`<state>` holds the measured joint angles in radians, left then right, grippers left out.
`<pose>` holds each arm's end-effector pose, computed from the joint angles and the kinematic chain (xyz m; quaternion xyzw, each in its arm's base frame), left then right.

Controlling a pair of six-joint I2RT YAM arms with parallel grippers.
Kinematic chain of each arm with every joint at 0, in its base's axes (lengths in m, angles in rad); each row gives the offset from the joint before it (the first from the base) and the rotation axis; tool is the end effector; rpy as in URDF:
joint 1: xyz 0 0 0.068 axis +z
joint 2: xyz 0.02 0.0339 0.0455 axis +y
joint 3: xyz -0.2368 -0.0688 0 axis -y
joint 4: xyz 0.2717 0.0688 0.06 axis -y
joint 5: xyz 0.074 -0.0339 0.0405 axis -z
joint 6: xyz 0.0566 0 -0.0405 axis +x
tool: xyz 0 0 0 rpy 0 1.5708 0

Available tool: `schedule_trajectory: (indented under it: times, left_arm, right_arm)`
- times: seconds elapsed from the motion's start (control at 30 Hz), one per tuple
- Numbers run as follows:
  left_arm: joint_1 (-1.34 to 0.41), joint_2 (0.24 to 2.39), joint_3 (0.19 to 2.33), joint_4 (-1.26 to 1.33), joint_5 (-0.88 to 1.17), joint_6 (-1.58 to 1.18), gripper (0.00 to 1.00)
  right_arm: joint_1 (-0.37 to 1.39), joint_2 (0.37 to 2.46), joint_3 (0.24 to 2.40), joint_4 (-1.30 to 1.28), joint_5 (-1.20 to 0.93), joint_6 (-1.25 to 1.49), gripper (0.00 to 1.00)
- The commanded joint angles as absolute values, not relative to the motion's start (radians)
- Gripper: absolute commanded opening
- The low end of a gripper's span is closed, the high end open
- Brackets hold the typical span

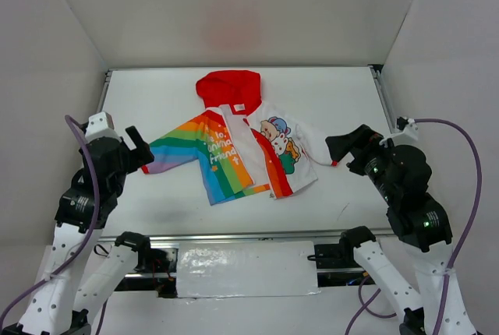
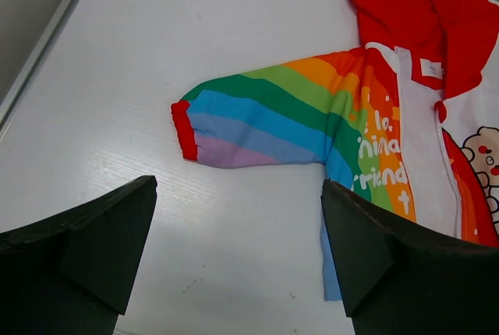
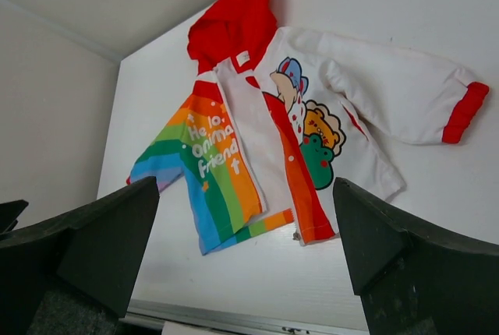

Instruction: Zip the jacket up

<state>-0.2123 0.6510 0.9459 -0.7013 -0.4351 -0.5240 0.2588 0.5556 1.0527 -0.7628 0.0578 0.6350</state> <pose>0.1901 -0.0166 0.3438 -0.2438 0.7873 -0.0250 0.5658 0.1506 0.0365 0.3864 0.1657 0.7769 0.2416 0.5573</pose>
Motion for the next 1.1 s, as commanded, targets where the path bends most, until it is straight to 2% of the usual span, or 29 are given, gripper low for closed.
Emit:
schedule_trajectory:
  times: [0.0,0.27,0.3,0.37,0.4,0.43,0.47,0.5,0.53,0.6,0.73,0.8,1.07]
  left_arm:
    - [-0.207,0.638,0.946,-0.655,-0.426,-0.509,0.99]
    - [-0.209,0.649,0.948,-0.657,-0.414,-0.508,0.99]
    - [-0.209,0.647,0.946,-0.652,-0.41,-0.506,0.99]
    - [-0.209,0.649,0.943,-0.647,-0.396,-0.502,0.99]
    - [-0.209,0.656,0.942,-0.644,-0.39,-0.5,0.99]
    - [-0.209,0.663,0.943,-0.644,-0.387,-0.499,0.99]
    - [-0.209,0.675,0.943,-0.646,-0.388,-0.5,0.99]
    - [-0.209,0.681,0.948,-0.652,-0.39,-0.5,0.99]
    - [-0.21,0.687,0.948,-0.653,-0.397,-0.503,0.99]
    - [-0.213,0.693,0.946,-0.655,-0.397,-0.505,0.99]
    - [-0.218,0.686,0.945,-0.649,-0.403,-0.502,0.99]
    - [-0.221,0.689,0.945,-0.65,-0.406,-0.505,0.99]
    - [-0.224,0.689,0.94,-0.637,-0.365,-0.488,0.99]
  right_arm:
    - [0.256,0.54,1.049,-0.762,0.124,0.65,1.0]
    - [0.255,0.457,0.938,-0.636,0.077,0.677,1.0]
    - [0.256,0.448,0.91,-0.591,0.024,0.646,1.0]
    - [0.256,0.481,0.807,-0.396,-0.246,0.656,1.0]
    - [0.256,0.524,0.778,-0.33,-0.341,0.702,1.0]
    - [0.276,0.582,0.726,-0.189,-0.523,0.722,1.0]
    - [0.303,0.726,0.713,-0.134,-0.561,0.733,1.0]
    - [0.349,0.8,0.719,-0.118,-0.536,0.724,1.0]
    - [0.461,0.872,0.759,-0.127,-0.4,0.703,1.0]
    - [0.543,1.087,0.845,-0.121,-0.322,0.643,1.0]
    - [0.587,1.423,0.971,-0.069,-0.416,0.621,1.0]
    - [0.586,1.567,1.029,-0.09,-0.407,0.608,0.96]
    - [0.586,1.785,1.022,-0.014,-0.413,0.604,0.91]
